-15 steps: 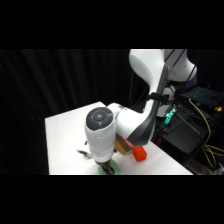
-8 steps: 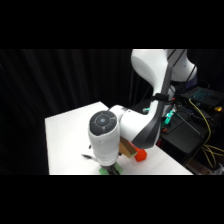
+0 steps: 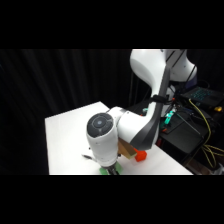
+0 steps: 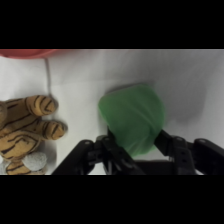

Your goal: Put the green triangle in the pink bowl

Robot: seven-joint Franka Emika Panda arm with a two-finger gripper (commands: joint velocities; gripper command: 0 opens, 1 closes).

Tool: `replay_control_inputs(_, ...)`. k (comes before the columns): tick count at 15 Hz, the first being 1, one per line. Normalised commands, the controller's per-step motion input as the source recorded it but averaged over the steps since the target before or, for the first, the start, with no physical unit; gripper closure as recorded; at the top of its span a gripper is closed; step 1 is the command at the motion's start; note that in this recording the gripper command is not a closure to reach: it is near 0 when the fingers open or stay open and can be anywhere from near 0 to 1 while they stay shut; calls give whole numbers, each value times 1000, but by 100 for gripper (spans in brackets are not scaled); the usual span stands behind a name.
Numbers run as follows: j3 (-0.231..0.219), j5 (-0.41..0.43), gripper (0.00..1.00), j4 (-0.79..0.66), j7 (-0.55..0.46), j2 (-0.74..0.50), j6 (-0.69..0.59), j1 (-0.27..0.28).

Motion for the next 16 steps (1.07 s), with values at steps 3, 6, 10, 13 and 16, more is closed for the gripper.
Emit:
replay_control_inputs(3,50,70,100,125,-123,43,-138,-51)
replay_control_inputs(6,35,41,100,45,-96,-28,-130,-24)
replay_control_inputs(10,32,7,100,-180,-83,-244,-110,9)
replay_control_inputs(13,23,-34,100,-407,-55,-460,-63,32)
replay_control_inputs(16,12,-84,100,-554,-8,-612,-8,43)
